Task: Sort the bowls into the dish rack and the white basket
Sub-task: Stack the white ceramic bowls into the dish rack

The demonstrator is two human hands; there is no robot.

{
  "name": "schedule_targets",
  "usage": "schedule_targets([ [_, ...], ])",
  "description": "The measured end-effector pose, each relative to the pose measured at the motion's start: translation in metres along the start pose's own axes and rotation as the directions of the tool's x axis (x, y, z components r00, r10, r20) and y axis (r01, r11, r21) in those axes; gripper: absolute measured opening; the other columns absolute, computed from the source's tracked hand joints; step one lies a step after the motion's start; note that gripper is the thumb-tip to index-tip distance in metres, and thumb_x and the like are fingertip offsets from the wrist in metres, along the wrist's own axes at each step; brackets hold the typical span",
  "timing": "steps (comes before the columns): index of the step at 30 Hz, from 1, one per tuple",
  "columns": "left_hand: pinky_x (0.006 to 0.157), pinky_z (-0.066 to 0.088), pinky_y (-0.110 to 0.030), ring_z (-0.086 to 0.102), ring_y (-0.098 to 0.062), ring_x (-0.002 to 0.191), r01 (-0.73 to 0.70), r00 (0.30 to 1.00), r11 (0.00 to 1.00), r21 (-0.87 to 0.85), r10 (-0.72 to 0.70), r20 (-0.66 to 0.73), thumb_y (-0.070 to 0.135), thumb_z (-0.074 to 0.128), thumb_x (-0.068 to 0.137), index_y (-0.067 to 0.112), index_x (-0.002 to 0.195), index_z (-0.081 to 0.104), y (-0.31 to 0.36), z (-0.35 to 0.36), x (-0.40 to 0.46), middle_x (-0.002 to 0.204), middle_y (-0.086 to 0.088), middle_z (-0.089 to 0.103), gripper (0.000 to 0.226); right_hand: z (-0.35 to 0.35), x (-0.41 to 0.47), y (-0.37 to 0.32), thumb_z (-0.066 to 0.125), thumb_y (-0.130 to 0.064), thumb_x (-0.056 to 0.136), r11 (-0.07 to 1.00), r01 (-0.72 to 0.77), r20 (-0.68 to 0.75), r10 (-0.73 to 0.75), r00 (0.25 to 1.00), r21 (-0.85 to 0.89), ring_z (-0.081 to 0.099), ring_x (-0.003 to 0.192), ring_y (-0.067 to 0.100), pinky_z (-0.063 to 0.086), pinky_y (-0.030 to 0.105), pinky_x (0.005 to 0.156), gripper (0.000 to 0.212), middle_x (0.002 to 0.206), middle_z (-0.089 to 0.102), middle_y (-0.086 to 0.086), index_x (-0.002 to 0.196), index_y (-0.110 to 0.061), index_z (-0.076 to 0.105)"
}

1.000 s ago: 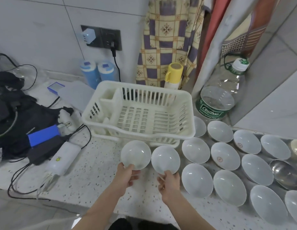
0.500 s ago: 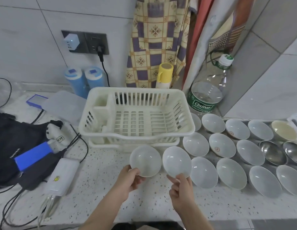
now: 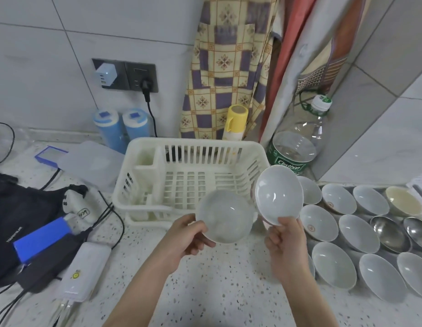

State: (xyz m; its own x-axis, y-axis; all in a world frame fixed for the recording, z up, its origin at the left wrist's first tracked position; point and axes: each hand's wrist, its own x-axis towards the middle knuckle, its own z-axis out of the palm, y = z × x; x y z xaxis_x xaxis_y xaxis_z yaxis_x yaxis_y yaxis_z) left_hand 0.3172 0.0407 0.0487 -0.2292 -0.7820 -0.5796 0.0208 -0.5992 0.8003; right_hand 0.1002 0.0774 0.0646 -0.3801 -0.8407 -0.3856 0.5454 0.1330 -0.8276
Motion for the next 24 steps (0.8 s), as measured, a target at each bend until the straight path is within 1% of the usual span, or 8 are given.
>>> schedule_targets([
  [3, 0.042, 0.040, -0.022, 0.051, -0.013, 0.045, -0.071, 0.995, 0.995, -0.072, 0.066, -0.076, 0.007, 0.056, 0.085, 0.011, 0.108, 0.061, 0.022, -0.012, 0.012, 0.079, -0.024, 0.074, 0.024, 0.023, 0.030, -0.015, 0.046, -0.013, 0.084, 0.994, -0.106, 0.063, 0.105, 0.992, 0.010, 0.024, 0.043, 0.010, 0.026, 0.018, 0.035, 0.014, 0.089, 0.063, 0.016, 0.096, -0.009, 0.051],
  [5, 0.041, 0.040, -0.021, 0.050, -0.012, 0.044, -0.115, 0.988, 0.982, -0.147, 0.098, -0.120, 0.006, 0.055, 0.086, 0.009, 0.106, 0.061, 0.035, -0.022, 0.019, 0.079, -0.024, 0.074, 0.021, 0.039, 0.050, -0.020, 0.046, -0.014, 0.085, 0.990, -0.135, 0.082, 0.137, 0.987, -0.028, 0.024, 0.042, 0.008, 0.025, 0.017, 0.035, 0.019, 0.079, 0.072, 0.010, 0.102, -0.008, 0.052],
  [7, 0.040, 0.040, -0.020, 0.051, -0.011, 0.043, -0.163, 0.976, 0.965, -0.205, 0.127, -0.176, 0.007, 0.055, 0.087, 0.009, 0.105, 0.061, 0.047, -0.034, 0.028, 0.079, -0.023, 0.074, 0.020, 0.056, 0.069, -0.021, 0.046, -0.012, 0.085, 0.988, -0.128, 0.091, 0.136, 0.986, -0.088, 0.025, 0.040, 0.008, 0.022, 0.017, 0.035, 0.025, 0.074, 0.071, 0.010, 0.109, -0.007, 0.051],
  [9, 0.042, 0.039, -0.022, 0.051, -0.010, 0.043, -0.216, 0.958, 0.951, -0.223, 0.162, -0.238, 0.007, 0.055, 0.087, 0.010, 0.104, 0.060, 0.056, -0.047, 0.036, 0.076, -0.022, 0.074, 0.018, 0.072, 0.087, -0.016, 0.049, -0.009, 0.083, 0.981, -0.119, 0.095, 0.134, 0.986, -0.152, 0.026, 0.039, 0.008, 0.022, 0.017, 0.036, 0.019, 0.084, 0.074, 0.019, 0.102, -0.010, 0.053],
  [16, 0.051, 0.036, -0.025, 0.054, -0.008, 0.044, -0.306, 0.902, 0.940, -0.150, 0.236, -0.362, 0.009, 0.052, 0.089, 0.006, 0.106, 0.060, 0.080, -0.090, 0.064, 0.071, -0.019, 0.072, 0.019, 0.133, 0.133, 0.019, 0.050, -0.003, 0.084, 0.918, -0.131, 0.117, 0.187, 0.975, -0.375, 0.042, 0.036, 0.005, 0.023, 0.018, 0.034, 0.012, 0.087, 0.068, 0.028, 0.093, -0.008, 0.056],
  [18, 0.051, 0.036, -0.025, 0.051, -0.009, 0.044, -0.346, 0.876, 0.928, -0.136, 0.268, -0.402, 0.009, 0.050, 0.090, 0.006, 0.107, 0.060, 0.082, -0.098, 0.074, 0.066, -0.015, 0.072, 0.020, 0.146, 0.142, 0.031, 0.050, -0.001, 0.082, 0.894, -0.142, 0.118, 0.210, 0.971, -0.426, 0.044, 0.037, 0.007, 0.022, 0.019, 0.033, 0.008, 0.080, 0.067, 0.026, 0.087, -0.007, 0.051],
  [21, 0.052, 0.038, -0.026, 0.052, -0.020, 0.058, -0.420, 0.833, 0.894, -0.155, 0.313, -0.456, 0.007, 0.050, 0.090, 0.006, 0.105, 0.061, 0.086, -0.107, 0.091, 0.063, -0.013, 0.071, 0.019, 0.159, 0.155, 0.049, 0.050, -0.001, 0.081, 0.847, -0.120, 0.123, 0.212, 0.970, -0.518, 0.045, 0.042, 0.012, 0.022, 0.019, 0.035, 0.007, 0.058, 0.062, 0.011, 0.083, -0.008, 0.049],
  [24, 0.049, 0.036, -0.026, 0.047, -0.022, 0.060, -0.472, 0.829, 0.853, -0.224, 0.343, -0.441, 0.013, 0.053, 0.086, 0.010, 0.104, 0.061, 0.088, -0.113, 0.103, 0.062, -0.010, 0.069, 0.020, 0.164, 0.162, 0.064, 0.051, -0.004, 0.082, 0.784, -0.071, 0.152, 0.207, 0.966, -0.616, 0.042, 0.052, 0.018, 0.027, 0.020, 0.038, 0.017, 0.048, 0.058, 0.000, 0.095, -0.009, 0.060],
])
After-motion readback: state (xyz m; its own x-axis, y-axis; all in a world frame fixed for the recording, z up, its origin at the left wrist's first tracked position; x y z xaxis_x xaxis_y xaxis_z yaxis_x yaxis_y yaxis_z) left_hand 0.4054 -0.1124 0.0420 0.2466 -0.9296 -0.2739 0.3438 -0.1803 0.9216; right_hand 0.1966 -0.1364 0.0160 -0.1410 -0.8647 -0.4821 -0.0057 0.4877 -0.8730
